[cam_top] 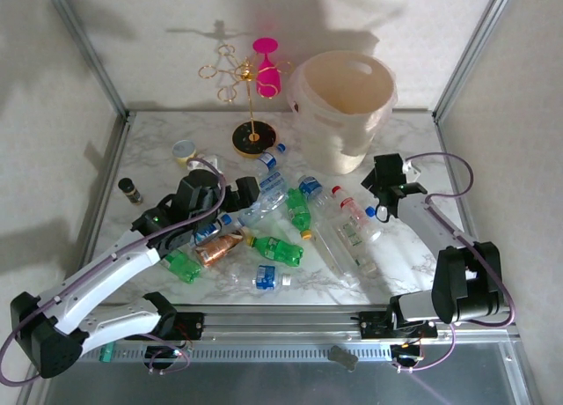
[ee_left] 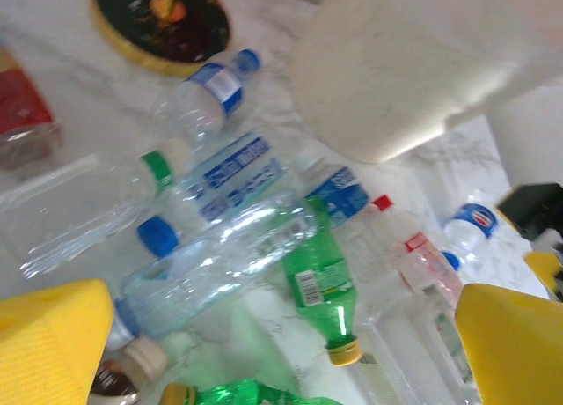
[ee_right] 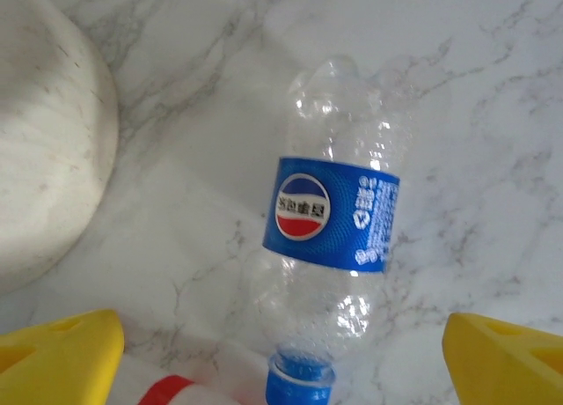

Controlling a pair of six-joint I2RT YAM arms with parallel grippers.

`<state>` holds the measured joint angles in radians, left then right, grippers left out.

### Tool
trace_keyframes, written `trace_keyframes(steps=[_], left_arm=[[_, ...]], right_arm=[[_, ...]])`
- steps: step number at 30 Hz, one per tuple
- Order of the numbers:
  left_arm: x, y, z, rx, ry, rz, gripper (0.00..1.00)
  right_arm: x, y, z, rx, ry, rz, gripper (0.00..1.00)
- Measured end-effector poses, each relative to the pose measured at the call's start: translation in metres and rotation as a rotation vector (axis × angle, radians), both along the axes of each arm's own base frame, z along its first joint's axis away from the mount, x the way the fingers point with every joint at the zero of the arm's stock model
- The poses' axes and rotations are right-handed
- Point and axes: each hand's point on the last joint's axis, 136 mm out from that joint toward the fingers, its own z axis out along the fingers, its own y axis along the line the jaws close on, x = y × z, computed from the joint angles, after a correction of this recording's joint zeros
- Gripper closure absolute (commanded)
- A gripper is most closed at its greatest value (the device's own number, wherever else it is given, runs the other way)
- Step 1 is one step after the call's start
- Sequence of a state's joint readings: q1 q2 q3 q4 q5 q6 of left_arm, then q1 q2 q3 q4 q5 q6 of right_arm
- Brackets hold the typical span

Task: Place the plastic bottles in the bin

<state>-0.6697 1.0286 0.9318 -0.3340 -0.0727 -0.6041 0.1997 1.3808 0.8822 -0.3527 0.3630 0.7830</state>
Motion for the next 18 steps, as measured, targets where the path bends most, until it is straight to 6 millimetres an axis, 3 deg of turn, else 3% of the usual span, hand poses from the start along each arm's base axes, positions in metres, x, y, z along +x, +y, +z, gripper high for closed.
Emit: trace_keyframes(steps=[3,5,11,14,18], left_arm=[[0.001,-0.008,0.014,0.001,-0.043,-0.036,0.00],[0.002,-0.011,0.018,-0.001,-0.061,-0.051,0.01],[-0.003,-0.019,0.012,0.006,-0.084,-0.092,0.00],[-0.003,-0.019,0.009,0.015,-0.084,-0.093,0.00],[-0.003,-0.016,0.010,0.013,-0.096,-0.083,0.00]], right_arm=[[0.012,-0.010,-0.002,0.022,-0.027,-0.020,0.09],[0.020,-0.014,-0.014,0.044,-0.006,-0.029,0.10],[0.028,-0.025,-0.073,0.102,0.122,-0.076,0.11],[0.030,-0.028,-0.083,0.126,0.133,-0.093,0.19],[0.036,-0.028,-0.090,0.135,0.133,-0.101,0.37]])
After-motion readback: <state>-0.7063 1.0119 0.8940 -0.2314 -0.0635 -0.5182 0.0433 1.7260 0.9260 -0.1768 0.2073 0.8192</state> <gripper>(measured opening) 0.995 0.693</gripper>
